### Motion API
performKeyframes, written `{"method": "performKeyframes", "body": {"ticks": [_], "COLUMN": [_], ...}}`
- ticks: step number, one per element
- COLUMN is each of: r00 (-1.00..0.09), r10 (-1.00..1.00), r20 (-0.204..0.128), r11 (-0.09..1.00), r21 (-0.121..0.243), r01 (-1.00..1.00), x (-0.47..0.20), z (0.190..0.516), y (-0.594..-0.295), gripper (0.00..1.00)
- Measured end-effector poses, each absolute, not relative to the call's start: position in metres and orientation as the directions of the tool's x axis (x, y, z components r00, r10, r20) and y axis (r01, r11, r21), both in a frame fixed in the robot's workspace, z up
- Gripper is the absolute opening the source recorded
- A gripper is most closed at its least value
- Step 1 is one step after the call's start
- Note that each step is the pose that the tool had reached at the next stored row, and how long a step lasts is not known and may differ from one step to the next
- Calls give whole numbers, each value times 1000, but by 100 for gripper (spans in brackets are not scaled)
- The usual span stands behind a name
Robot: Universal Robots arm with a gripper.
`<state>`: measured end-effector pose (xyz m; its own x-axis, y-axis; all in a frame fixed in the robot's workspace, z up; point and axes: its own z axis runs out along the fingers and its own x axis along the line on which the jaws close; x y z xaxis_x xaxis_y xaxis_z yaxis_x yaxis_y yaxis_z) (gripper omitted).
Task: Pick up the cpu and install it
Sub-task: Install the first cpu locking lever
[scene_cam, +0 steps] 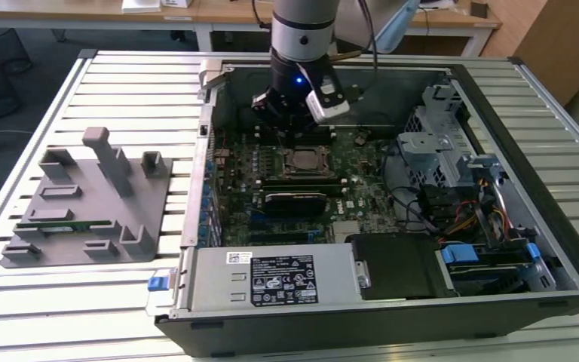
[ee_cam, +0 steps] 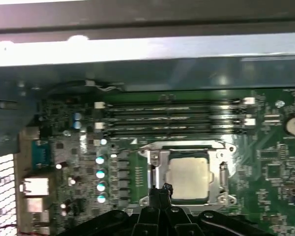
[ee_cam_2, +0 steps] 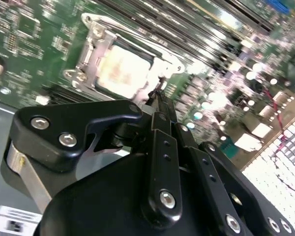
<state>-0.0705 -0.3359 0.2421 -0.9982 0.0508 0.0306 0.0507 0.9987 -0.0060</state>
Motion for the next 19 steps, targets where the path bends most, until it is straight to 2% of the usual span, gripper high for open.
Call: {"method": "performKeyframes", "body": {"ticks": [19], "r00": [-999], "r10": [47], "r20": [19], "r11": [999], "r21": [-5], "r01": [47], "x": [-98], "z": [251], "y": [-334], "gripper": [11]}}
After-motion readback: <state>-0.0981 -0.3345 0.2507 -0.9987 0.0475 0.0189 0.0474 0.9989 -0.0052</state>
